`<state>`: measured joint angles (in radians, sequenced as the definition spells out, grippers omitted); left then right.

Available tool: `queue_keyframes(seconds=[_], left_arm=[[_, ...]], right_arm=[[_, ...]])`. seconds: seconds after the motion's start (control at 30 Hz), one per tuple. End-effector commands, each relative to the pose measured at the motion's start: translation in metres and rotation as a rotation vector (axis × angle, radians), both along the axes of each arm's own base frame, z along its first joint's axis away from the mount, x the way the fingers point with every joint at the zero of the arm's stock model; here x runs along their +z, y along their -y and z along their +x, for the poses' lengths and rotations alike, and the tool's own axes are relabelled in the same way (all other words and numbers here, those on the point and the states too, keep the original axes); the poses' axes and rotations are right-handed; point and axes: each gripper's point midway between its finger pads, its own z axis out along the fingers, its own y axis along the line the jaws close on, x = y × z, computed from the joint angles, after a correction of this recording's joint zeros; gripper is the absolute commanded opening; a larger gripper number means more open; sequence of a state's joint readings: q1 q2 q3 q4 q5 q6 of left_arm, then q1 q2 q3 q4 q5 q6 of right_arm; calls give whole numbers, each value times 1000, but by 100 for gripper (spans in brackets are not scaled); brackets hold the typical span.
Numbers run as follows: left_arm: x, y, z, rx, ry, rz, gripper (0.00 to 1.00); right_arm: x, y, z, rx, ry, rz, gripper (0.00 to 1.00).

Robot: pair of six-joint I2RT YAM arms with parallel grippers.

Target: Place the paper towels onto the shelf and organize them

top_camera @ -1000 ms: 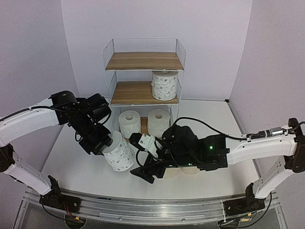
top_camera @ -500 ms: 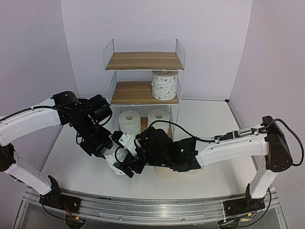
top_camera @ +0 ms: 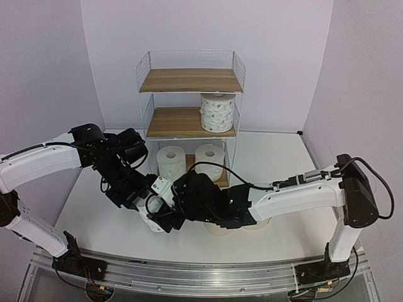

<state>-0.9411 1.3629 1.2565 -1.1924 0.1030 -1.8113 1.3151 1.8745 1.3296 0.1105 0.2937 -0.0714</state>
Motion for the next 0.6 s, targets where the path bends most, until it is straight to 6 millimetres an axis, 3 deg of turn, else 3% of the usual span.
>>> queue_keyframes(seconds=[0.0, 0.1, 0.33, 0.57], left_arm=[[23, 19, -2, -36, 29, -137, 0], [24, 20, -1, -43, 33, -147, 3], [28, 23, 3, -54, 54, -152, 32], [36, 25, 11, -76, 100, -139, 56]], right_arm=[[20, -13, 9, -24, 9, 90, 76], [23, -12, 9, -26, 7, 104, 56], [33, -2, 10, -51, 14, 130, 24], [44, 13, 11, -84, 14, 157, 15]])
